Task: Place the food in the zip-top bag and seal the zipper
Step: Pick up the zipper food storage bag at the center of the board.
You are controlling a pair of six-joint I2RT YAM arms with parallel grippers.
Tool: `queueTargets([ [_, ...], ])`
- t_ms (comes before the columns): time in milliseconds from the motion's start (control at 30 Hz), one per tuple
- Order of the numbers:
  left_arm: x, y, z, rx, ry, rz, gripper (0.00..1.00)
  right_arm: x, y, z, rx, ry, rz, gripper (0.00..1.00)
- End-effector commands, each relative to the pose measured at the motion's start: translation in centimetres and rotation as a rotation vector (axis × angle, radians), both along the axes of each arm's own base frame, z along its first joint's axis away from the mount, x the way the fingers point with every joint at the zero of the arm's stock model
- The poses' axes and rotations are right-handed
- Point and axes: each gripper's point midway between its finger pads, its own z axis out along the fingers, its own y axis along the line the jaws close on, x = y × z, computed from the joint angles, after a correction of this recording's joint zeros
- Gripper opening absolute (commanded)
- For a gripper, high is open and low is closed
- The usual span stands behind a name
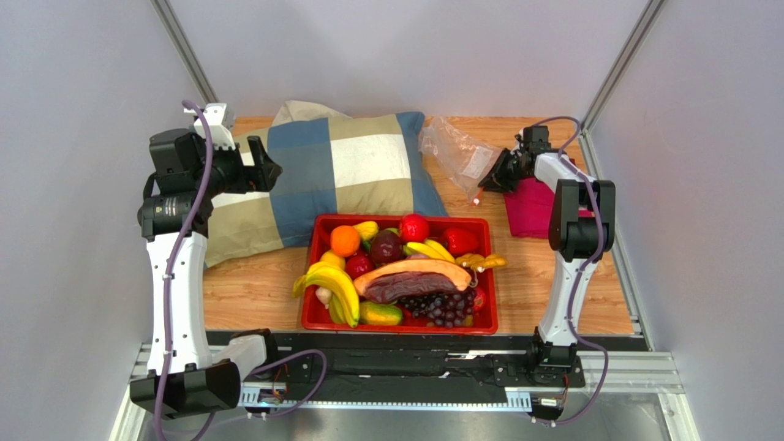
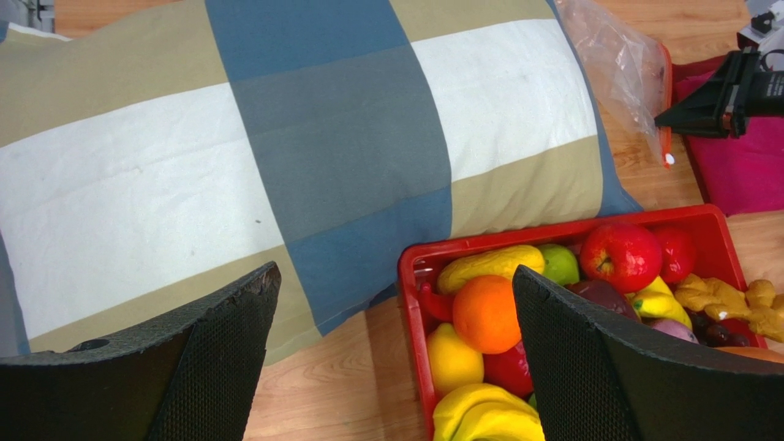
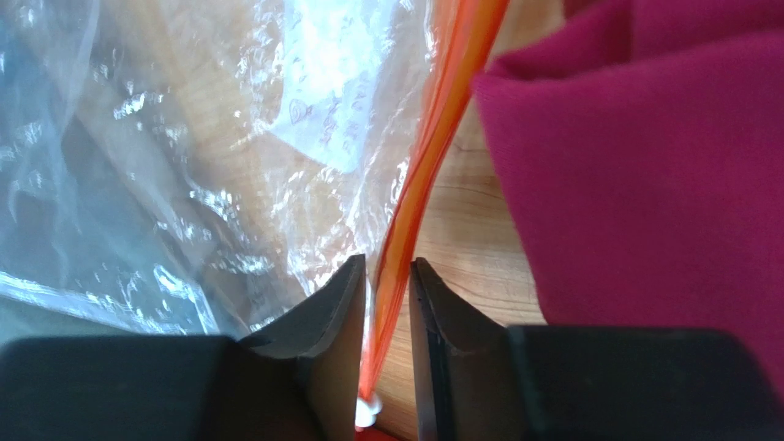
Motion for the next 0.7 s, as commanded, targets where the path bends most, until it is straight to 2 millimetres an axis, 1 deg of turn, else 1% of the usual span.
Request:
queueTargets([
  [0,0.5,-0.4,1.1,-0.016,-0.045,-0.025,0.99,2.8,1.2,5.4,0.054,-0.155,0.031,0.10],
  [33,0.5,-0.6,1.1,-0.017,-0.046,-0.036,0.99,2.9,1.3,5.9,0.058,-0.162,0.039,0.00],
  [67,0.6,-0.6,1.2,-0.018,-0.047,-0.039,0.99,2.9,1.3,6.6,0.055,-0.174,0.053,0.00],
  [167,0.5,-0.9,1.7,-0.004,-0.062,-0.072,0.99,2.9,1.4,9.7,0.042,-0.225,0.088,0.00],
  [200,0.4,-1.0,2.1,0.001,-0.067,-0.082,0.99,2.6,1.3,11.8,0.019,-0.274,0.119,0.00],
  [267,0.2,-1.4,2.5,0.021,-0.080,-0.128,0.99,2.2,1.0,14.0,-0.030,-0.345,0.178,0.00],
  [300,0.1,-1.6,3.1,0.025,-0.088,-0.142,0.99,1.8,0.9,15.2,-0.051,-0.368,0.198,0.00],
  [333,0.0,-1.9,3.5,0.045,-0.104,-0.177,0.99,1.1,0.9,17.6,-0.069,-0.424,0.222,0.00],
  [367,0.1,-2.2,3.6,0.047,-0.105,-0.198,0.99,0.6,0.8,18.9,-0.094,-0.463,0.248,0.00],
  [400,0.0,-2.4,4.4,0.056,-0.127,-0.220,0.99,0.0,0.9,19.7,-0.131,-0.504,0.302,0.00],
  [433,-0.1,-3.1,4.8,0.062,-0.146,-0.264,0.99,-1.2,0.9,22.2,-0.164,-0.572,0.334,0.00],
  [467,0.0,-3.5,5.1,0.066,-0.154,-0.286,0.99,-1.8,0.9,23.0,-0.189,-0.606,0.365,0.00],
  [500,0.0,-4.4,6.2,0.075,-0.186,-0.321,0.99,-2.7,0.9,23.8,-0.253,-0.660,0.437,0.00],
  [533,0.0,-5.1,6.7,0.071,-0.202,-0.355,0.99,-3.5,1.0,24.1,-0.281,-0.679,0.468,0.00],
  [567,0.4,-5.7,6.9,0.060,-0.201,-0.380,0.98,-4.8,0.9,26.3,-0.322,-0.741,0.491,0.00],
  [600,0.2,-7.3,8.4,0.031,-0.232,-0.430,0.98,-5.8,1.1,26.6,-0.346,-0.755,0.531,0.00],
  [633,0.3,-8.1,9.0,0.014,-0.240,-0.449,0.97,-6.5,0.9,27.2,-0.392,-0.793,0.577,0.00],
  [667,1.0,-8.8,9.1,-0.007,-0.232,-0.466,0.96,-8.2,1.0,28.6,-0.419,-0.843,0.606,0.00],
])
